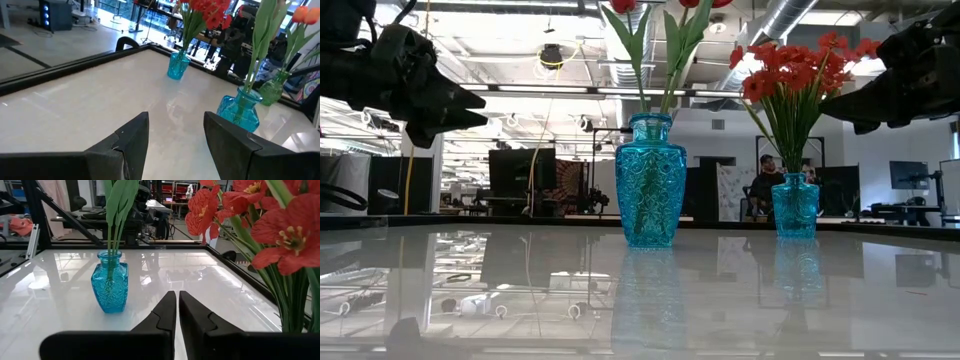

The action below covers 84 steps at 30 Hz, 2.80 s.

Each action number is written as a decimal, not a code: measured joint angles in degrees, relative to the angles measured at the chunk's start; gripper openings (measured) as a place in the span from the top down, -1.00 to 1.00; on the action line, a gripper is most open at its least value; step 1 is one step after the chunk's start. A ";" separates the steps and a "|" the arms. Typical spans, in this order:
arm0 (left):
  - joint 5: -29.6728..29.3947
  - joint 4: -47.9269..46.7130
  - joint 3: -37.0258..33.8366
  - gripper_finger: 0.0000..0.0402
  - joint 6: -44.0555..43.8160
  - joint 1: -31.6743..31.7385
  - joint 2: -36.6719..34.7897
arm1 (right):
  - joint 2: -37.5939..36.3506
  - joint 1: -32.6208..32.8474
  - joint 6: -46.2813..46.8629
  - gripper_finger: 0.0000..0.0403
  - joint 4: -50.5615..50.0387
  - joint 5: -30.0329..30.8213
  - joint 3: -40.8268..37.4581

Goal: Sort flowers into vase by color
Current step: Return to Home Position

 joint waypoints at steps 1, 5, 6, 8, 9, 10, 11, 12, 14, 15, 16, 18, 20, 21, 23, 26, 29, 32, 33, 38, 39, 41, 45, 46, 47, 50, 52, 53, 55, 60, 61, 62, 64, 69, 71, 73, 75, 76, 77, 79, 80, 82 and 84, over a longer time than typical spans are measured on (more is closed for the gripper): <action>0.00 0.00 0.00 0.11 0.31 -0.01 0.00 | 0.00 0.00 0.01 0.76 0.01 -0.01 0.00; -0.02 -0.02 0.00 0.11 1.98 -0.01 0.00 | 0.00 0.00 0.01 0.76 -0.01 0.00 0.00; -0.02 -0.02 0.00 0.11 2.43 -0.01 0.00 | 0.00 0.00 0.01 0.75 0.01 -0.01 -0.02; -0.02 -0.02 0.00 0.11 2.89 -0.01 0.00 | 0.00 0.00 0.01 0.75 -0.01 -0.01 -0.02; -0.02 -0.04 0.00 0.11 2.89 -0.01 0.00 | 0.00 0.00 0.01 0.75 -0.01 -0.01 -0.02; -0.02 -0.04 0.00 0.11 2.86 -0.01 0.00 | 0.00 0.00 0.01 0.75 -0.01 -0.01 -0.02; -0.02 -0.04 0.00 0.11 2.86 -0.01 0.00 | 0.00 0.00 0.01 0.75 -0.01 -0.01 -0.02; -0.02 -0.04 -0.02 0.11 2.86 -0.01 0.00 | 0.00 0.00 0.01 0.75 -0.01 -0.01 -0.02; -0.02 -0.04 -0.02 0.11 2.86 -0.01 0.00 | 0.00 0.00 0.02 0.75 0.01 -0.01 -0.02; -0.02 -0.04 -0.02 0.11 2.86 -0.01 0.00 | 0.00 0.00 0.03 0.75 -0.01 -0.01 -0.02; -0.02 -0.04 -0.02 0.11 2.86 -0.01 0.00 | 0.00 0.00 0.03 0.75 -0.01 -0.01 -0.02; -0.02 -0.04 -0.02 0.11 2.86 -0.01 0.00 | 0.00 0.00 0.03 0.75 0.00 -0.01 -0.03; -0.02 -0.04 -0.02 0.11 2.86 -0.01 0.00 | 0.00 0.00 0.03 0.75 -0.01 -0.01 -0.04; -0.02 -0.04 -0.02 0.11 2.86 -0.01 0.00 | 0.00 0.00 0.03 0.75 0.00 -0.01 -0.04; -0.02 -0.04 -0.02 0.11 2.86 -0.01 0.00 | 0.00 0.00 0.03 0.75 -0.01 -0.01 -0.04; -0.03 -0.04 -0.02 0.11 2.86 -0.01 0.00 | 0.00 0.00 0.03 0.75 -0.01 -0.01 -0.04; -0.04 -0.06 -0.03 0.11 2.86 -0.01 0.00 | 0.00 0.00 0.03 0.75 -0.01 -0.01 -0.04; -0.04 -0.05 -0.04 0.11 2.86 -0.01 0.00 | 0.00 0.00 0.03 0.75 -0.01 -0.01 -0.04; -0.04 -0.04 -0.04 0.11 2.86 -0.01 0.00 | 0.00 0.00 0.03 0.75 -0.01 -0.03 -0.04; -0.04 -0.06 -0.04 0.11 2.86 -0.01 0.00 | 0.00 0.00 0.05 0.75 -0.01 -0.03 -0.04; -0.04 -0.05 -0.04 0.11 2.86 -0.01 0.00 | 0.00 0.00 0.05 0.75 -0.01 -0.03 -0.04; -0.04 -0.06 -0.04 0.11 2.86 -0.01 0.00 | -0.01 0.00 0.04 0.75 -0.01 -0.03 -0.04; -0.04 -0.07 -0.07 0.11 2.84 -0.01 0.00 | 0.00 0.00 0.05 0.75 -0.01 -0.03 -0.04; -0.04 -0.07 -0.07 0.11 2.84 -0.01 0.00 | -0.01 -0.01 0.05 0.75 -0.01 -0.03 -0.04; -0.04 -0.07 -0.07 0.11 2.84 -0.01 0.00 | 0.00 0.00 0.05 0.75 -0.01 -0.03 -0.04; -0.04 -0.07 -0.07 0.11 2.84 -0.01 0.00 | 0.00 0.00 0.05 0.75 -0.01 -0.03 -0.04; -0.04 -0.07 -0.07 0.11 2.84 -0.01 0.00 | -0.01 0.00 0.05 0.75 -0.01 -0.03 -0.04; -0.04 -0.07 -0.07 0.11 2.84 -0.04 0.00 | 0.00 0.00 0.05 0.75 -0.01 -0.03 -0.04; -0.04 -0.07 -0.07 0.11 2.84 -0.02 0.00 | 0.00 0.00 0.05 0.75 -0.01 -0.03 -0.04; -0.04 -0.07 -0.07 0.11 2.84 -0.03 0.00 | -0.01 0.00 0.05 0.75 -0.01 -0.03 -0.04; -0.04 -0.07 -0.07 0.11 2.84 -0.02 0.00 | 0.00 0.00 0.05 0.75 -0.01 -0.03 -0.04; -0.04 -0.07 -0.07 0.11 2.84 -0.02 0.00 | -0.01 0.00 0.05 0.75 -0.02 -0.03 -0.04; -0.04 -0.07 -0.07 0.11 2.84 -0.01 0.00 | 0.00 0.00 0.05 0.75 -0.01 -0.03 -0.04; -0.04 -0.07 -0.07 0.11 2.84 -0.03 0.00 | -0.01 -0.01 0.05 0.75 -0.01 -0.03 -0.04; -0.04 -0.09 -0.07 0.11 2.84 -0.02 0.00 | -0.02 0.00 0.05 0.75 -0.01 -0.03 -0.04; -0.04 -0.07 -0.07 0.11 2.84 -0.02 0.00 | 0.00 -0.01 0.05 0.75 -0.02 -0.03 -0.04; -0.04 -0.07 -0.07 0.11 2.84 -0.03 0.00 | -0.01 0.00 0.05 0.75 -0.01 -0.03 -0.04; -0.04 -0.08 -0.07 0.11 2.84 -0.03 0.00 | 0.00 -0.01 0.05 0.75 -0.02 -0.03 -0.04; -0.04 -0.08 -0.07 0.11 2.84 -0.01 0.00 | 0.00 -0.02 0.05 0.75 -0.01 -0.03 -0.04; -0.04 -0.09 -0.07 0.11 2.84 -0.04 0.00 | 0.00 0.00 0.05 0.75 -0.01 -0.03 -0.04; -0.04 -0.09 -0.07 0.11 2.84 -0.03 0.00 | 0.00 -0.02 0.05 0.75 -0.01 -0.03 -0.04; -0.04 -0.08 -0.07 0.11 2.84 -0.04 0.00 | -0.02 0.00 0.05 0.75 -0.02 -0.05 -0.04; -0.04 -0.09 -0.09 0.11 2.82 -0.02 0.00 | 0.00 -0.01 0.05 0.75 -0.02 -0.05 -0.04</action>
